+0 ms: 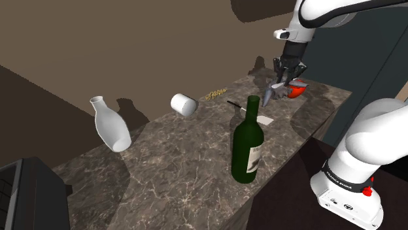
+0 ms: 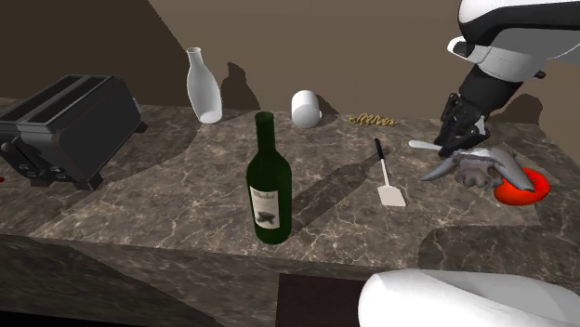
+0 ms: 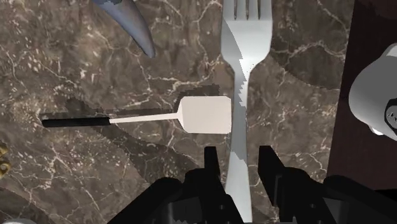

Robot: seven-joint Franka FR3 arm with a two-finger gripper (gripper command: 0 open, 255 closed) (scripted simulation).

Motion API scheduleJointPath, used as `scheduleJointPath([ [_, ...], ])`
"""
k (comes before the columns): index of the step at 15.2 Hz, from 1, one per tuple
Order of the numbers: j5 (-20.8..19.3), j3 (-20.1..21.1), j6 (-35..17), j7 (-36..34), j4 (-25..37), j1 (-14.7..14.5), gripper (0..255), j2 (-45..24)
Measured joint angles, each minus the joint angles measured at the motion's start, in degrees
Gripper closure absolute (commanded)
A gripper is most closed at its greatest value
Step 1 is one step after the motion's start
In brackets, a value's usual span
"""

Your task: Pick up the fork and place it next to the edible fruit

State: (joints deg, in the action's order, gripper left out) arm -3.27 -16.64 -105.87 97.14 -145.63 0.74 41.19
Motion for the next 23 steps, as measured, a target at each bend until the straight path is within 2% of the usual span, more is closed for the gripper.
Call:
scheduleJointPath([
  [6,-5.2,-6.7,2.8,7.9,0.2,4.5,255,2.5],
  [14,-11.5,-16.8,5.3,19.3,4.5,8.9,255,1.4],
  [18,-13.7,-21.8,6.2,24.9,8.5,9.6,255,-1.0],
  [23,-15.0,-24.2,3.2,26.4,6.4,10.0,255,-1.7],
])
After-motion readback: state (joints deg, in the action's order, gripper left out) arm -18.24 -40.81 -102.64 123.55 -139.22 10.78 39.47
